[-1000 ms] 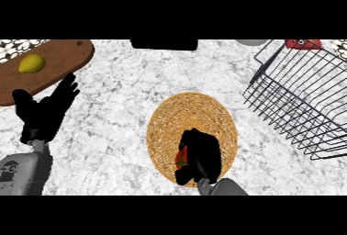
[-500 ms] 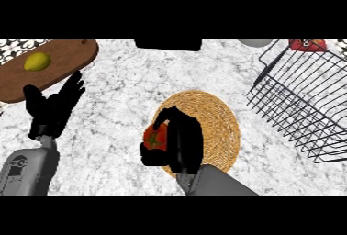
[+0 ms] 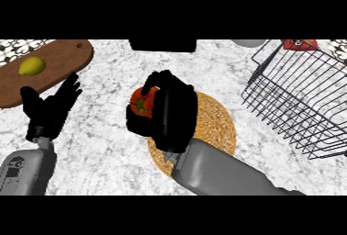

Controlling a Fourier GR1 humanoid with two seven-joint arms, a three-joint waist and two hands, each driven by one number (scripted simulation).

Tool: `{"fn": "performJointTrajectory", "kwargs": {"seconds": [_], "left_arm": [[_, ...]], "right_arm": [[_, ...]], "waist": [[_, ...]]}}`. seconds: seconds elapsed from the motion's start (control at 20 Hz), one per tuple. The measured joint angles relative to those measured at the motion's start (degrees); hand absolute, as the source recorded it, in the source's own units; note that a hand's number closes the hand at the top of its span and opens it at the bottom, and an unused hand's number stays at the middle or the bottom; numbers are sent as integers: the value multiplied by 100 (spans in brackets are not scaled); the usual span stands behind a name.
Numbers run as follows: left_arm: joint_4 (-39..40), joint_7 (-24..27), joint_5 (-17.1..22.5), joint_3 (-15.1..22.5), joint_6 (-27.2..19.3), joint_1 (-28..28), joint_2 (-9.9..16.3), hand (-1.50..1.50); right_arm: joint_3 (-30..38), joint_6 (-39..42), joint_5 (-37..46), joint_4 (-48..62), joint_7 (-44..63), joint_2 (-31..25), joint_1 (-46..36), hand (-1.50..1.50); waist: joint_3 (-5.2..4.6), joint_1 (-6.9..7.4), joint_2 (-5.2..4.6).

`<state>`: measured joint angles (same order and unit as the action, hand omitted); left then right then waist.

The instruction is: Pick the tomato from the placemat and place it in the basket

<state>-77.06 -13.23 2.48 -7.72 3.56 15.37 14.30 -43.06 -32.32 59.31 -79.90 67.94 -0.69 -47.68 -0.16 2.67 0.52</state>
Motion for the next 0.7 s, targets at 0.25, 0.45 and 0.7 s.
{"fn": "performJointTrajectory", "kwargs": {"seconds": [0.25, 0.45, 0.7], "left_arm": [[-38, -19, -1, -26, -8, -30, 26, 0], [-59, -29, 31, -76, 25, -56, 76, 0], [-133, -34, 18, -64, -9, -135, 34, 0]], "right_arm": [[464, 292, 221, 188, 335, -2, -687, 150], [956, 408, 408, 485, 389, -1, -1225, 150], [1625, 592, 666, 948, 376, 6, -1827, 150]], "waist": [[1, -56, 8], [2, -88, -2], [5, -138, -13]]}}
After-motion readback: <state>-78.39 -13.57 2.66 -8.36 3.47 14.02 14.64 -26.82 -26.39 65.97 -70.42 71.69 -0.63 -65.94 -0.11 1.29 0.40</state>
